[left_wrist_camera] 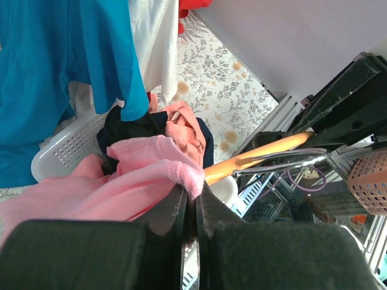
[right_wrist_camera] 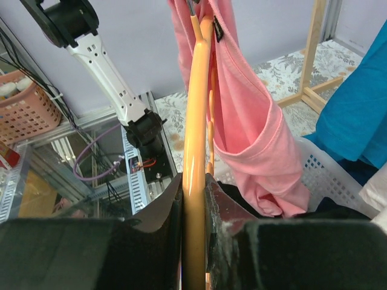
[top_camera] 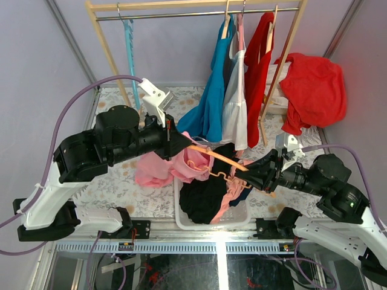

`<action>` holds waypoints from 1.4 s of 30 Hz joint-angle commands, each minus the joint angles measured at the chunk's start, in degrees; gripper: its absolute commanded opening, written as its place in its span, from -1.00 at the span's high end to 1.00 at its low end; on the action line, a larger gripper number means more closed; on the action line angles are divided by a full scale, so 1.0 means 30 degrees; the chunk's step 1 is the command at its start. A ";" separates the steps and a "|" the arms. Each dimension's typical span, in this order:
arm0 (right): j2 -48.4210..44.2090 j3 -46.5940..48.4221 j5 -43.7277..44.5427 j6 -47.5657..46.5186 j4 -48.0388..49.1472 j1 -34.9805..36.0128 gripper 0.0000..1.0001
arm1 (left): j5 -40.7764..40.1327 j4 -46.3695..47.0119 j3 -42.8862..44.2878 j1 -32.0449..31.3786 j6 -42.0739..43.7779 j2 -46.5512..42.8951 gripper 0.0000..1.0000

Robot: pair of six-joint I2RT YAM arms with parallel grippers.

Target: Place the t-shirt on the hanger

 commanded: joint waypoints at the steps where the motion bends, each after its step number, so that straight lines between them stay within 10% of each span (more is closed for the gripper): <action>1: -0.0607 -0.1093 -0.0305 0.1453 0.5643 -0.0047 1.00 | 0.0970 0.1831 -0.0390 0.0118 0.0069 -0.0272 0.93; 25: -0.1616 -0.7976 0.1330 0.6358 1.7638 -0.0048 1.00 | 0.2394 0.3251 -0.1388 0.0107 -0.0054 -0.0057 0.80; 42: -0.5263 -0.8382 0.2477 0.5643 1.6887 -0.0047 1.00 | 0.3319 0.4621 -0.0959 -0.0390 -0.0311 -0.0874 -0.37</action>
